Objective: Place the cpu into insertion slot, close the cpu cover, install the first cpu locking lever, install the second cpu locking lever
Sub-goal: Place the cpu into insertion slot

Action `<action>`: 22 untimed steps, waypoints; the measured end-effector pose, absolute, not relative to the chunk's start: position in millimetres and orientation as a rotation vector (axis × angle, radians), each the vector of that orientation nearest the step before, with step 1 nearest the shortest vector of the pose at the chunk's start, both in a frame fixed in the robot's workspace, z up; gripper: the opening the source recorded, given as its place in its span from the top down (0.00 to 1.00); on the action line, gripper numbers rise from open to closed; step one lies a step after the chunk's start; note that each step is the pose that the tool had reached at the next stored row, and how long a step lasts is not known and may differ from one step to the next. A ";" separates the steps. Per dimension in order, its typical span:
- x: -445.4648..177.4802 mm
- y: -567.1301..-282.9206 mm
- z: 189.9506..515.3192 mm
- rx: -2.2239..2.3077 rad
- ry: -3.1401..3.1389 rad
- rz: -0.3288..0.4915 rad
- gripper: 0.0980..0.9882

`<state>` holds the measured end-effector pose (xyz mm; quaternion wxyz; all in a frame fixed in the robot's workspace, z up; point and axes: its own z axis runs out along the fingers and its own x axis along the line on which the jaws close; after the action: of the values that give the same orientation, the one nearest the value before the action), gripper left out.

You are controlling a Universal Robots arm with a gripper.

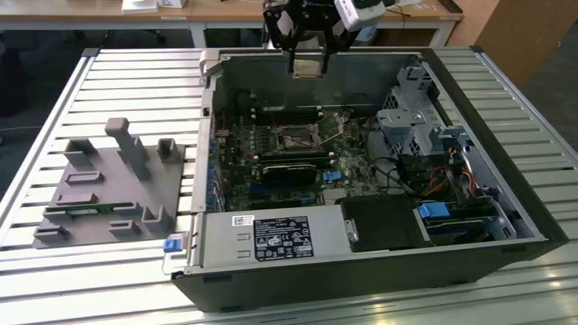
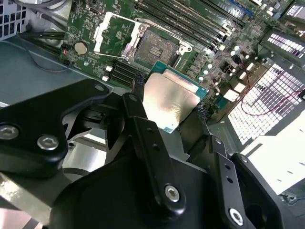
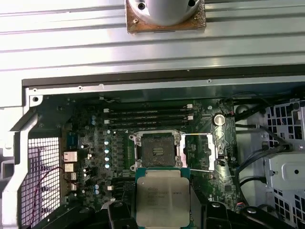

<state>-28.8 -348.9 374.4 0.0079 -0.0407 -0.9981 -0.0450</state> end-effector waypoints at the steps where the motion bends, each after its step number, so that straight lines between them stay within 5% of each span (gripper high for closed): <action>1: -29.0 -348.9 374.4 -0.137 -3.120 -0.141 0.50; 22: -29.9 -348.9 374.4 -0.309 -3.113 -0.142 0.50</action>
<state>-29.9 -348.9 374.4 0.0052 -0.0986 -0.9941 -0.0454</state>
